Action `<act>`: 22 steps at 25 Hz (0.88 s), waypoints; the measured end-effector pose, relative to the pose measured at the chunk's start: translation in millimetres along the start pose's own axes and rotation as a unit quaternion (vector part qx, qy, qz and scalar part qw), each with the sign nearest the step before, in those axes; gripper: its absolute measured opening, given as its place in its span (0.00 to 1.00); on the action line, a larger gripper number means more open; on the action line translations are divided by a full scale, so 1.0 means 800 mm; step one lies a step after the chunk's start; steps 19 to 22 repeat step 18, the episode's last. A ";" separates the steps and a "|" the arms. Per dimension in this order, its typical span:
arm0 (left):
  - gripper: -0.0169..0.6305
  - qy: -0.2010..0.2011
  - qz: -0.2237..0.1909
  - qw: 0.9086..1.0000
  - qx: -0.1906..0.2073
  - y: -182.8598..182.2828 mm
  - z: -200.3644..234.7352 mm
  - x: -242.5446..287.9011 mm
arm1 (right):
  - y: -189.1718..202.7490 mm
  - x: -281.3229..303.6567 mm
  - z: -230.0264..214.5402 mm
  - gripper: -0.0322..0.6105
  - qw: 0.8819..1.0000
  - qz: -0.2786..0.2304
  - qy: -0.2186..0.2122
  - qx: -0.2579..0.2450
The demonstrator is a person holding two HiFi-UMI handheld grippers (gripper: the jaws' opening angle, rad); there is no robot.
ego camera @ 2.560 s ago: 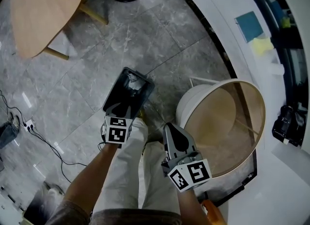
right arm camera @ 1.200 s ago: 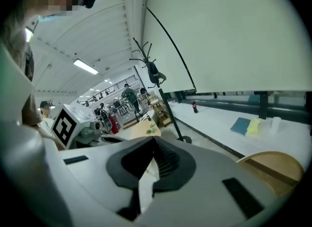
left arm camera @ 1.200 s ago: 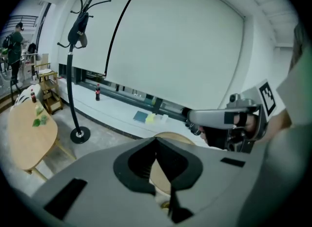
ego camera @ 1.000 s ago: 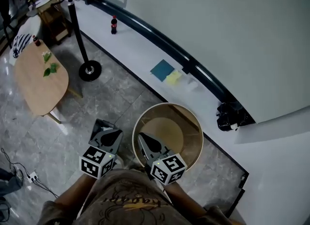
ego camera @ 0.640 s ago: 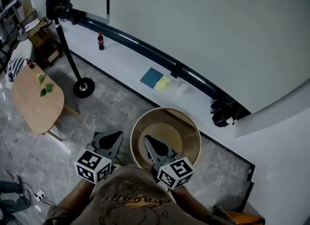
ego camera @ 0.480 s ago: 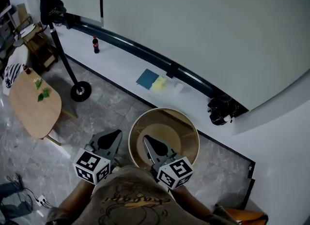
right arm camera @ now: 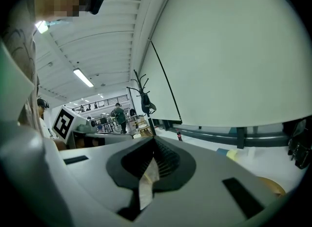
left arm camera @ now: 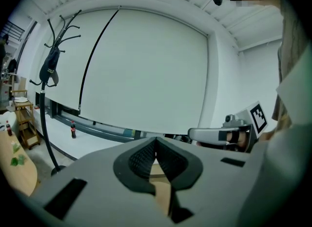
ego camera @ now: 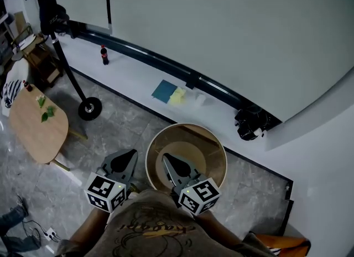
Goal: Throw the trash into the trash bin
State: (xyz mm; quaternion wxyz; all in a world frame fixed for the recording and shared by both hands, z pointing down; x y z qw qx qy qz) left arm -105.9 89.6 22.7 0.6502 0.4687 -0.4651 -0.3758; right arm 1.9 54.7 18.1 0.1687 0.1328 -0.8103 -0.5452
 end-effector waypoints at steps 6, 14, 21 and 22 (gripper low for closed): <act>0.05 -0.005 -0.004 1.000 -0.004 -0.001 0.001 0.002 | 0.003 -0.002 -0.002 0.08 1.000 0.003 0.001 -0.009; 0.05 -0.014 0.001 1.000 0.001 -0.002 0.003 0.002 | 0.001 -0.003 -0.006 0.08 1.000 0.003 -0.002 -0.008; 0.05 -0.022 0.001 1.000 0.006 -0.002 0.008 0.002 | 0.004 -0.002 -0.012 0.08 1.000 0.003 0.000 -0.007; 0.05 -0.022 0.001 1.000 0.006 -0.002 0.008 0.002 | 0.004 -0.002 -0.012 0.08 1.000 0.003 0.000 -0.007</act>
Point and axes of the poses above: the fingertips, and each gripper's own axes: x forward along the fingers, z to its left, y out of its underside, the point moved 2 cm from there along -x, backward along the fingers, and after that the axes turned 3 degrees about x, right-handed, at the moved point
